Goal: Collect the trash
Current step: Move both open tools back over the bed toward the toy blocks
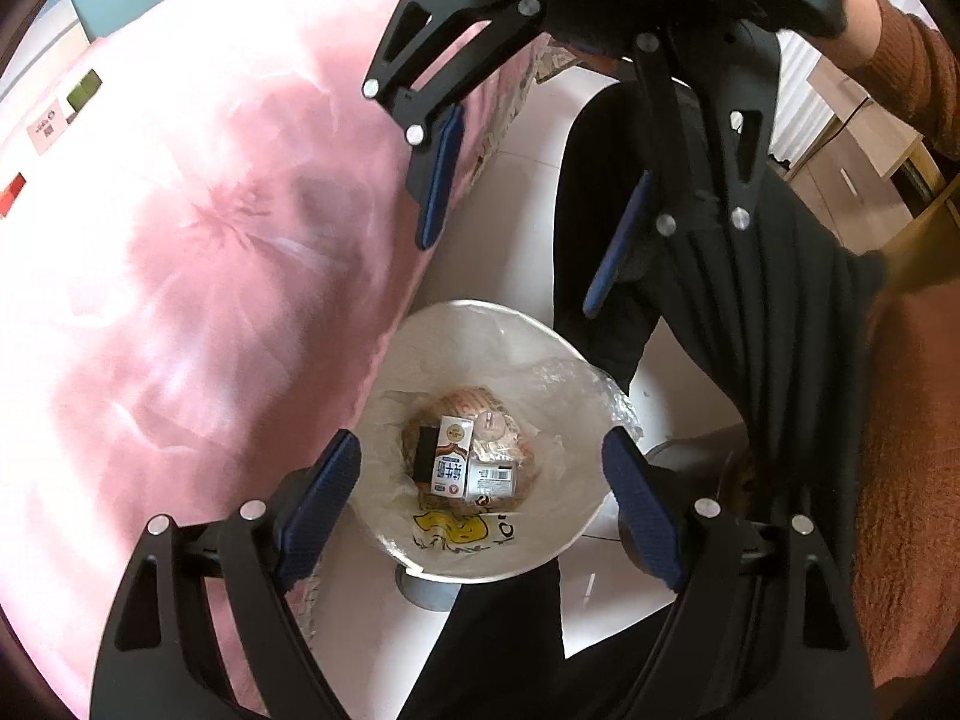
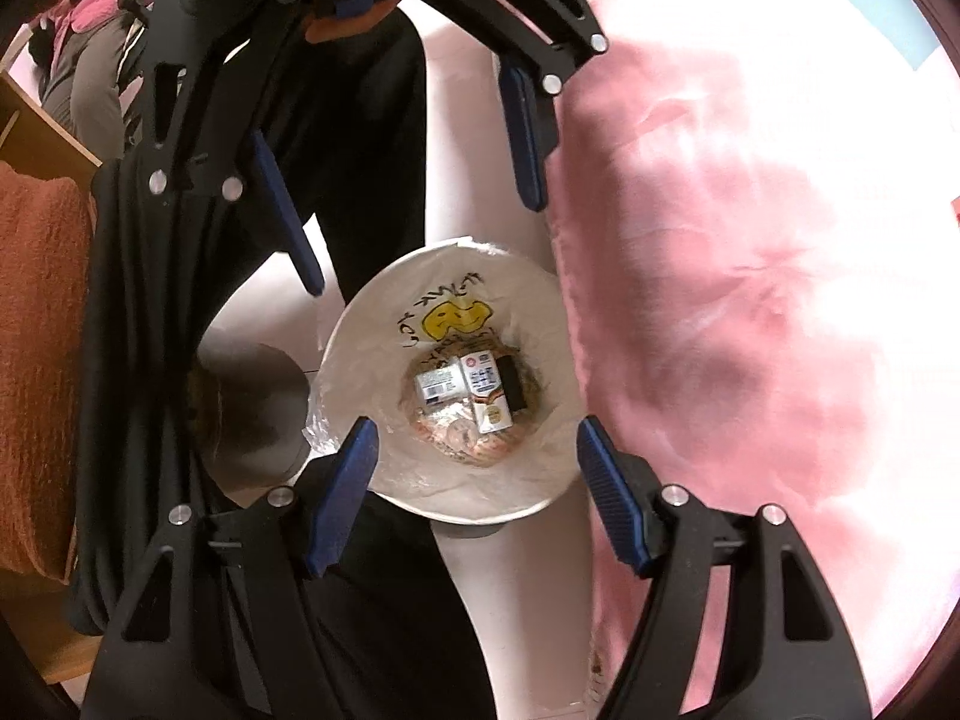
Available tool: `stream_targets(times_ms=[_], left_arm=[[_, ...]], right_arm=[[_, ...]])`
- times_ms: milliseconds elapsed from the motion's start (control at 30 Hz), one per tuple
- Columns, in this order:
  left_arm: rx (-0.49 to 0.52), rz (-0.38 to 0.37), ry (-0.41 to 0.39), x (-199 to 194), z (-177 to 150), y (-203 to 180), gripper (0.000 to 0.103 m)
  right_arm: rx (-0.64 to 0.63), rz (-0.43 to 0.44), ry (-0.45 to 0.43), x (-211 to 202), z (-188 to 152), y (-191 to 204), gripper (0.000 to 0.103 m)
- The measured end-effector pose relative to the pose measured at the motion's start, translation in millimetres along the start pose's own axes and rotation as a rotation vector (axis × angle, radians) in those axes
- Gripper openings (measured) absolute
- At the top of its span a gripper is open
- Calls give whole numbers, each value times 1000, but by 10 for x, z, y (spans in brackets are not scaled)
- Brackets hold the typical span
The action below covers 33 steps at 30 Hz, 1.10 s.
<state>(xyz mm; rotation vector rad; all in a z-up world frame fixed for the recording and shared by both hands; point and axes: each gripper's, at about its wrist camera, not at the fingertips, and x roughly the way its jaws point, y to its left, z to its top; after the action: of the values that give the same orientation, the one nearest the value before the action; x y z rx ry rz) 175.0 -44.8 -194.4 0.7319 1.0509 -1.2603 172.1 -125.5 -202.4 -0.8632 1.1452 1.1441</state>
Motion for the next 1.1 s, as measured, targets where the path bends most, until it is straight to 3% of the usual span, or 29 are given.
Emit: stream_targets(times_ms=[233,400,600,733,1100], left_arm=[[-16,40,-65,-443,123,138,85],[-5,87,-76,-747,249,301,85],[-31,161,-118,-1138,419,654,86],[-67,193,-153,-1368,541,975,87],[-96,223,-150,-1456,756,1861,88]], right_arm=[[43,-111,-58,-526,-31,-215,69],[76,-144,-87,-945,-84,-453,69],[91,-252,-81,-1322,-152,-771,69],[136,-276,-90,-1528,-229,-1091,69],[184,-314,-35,-1599,-410,-1930,70]])
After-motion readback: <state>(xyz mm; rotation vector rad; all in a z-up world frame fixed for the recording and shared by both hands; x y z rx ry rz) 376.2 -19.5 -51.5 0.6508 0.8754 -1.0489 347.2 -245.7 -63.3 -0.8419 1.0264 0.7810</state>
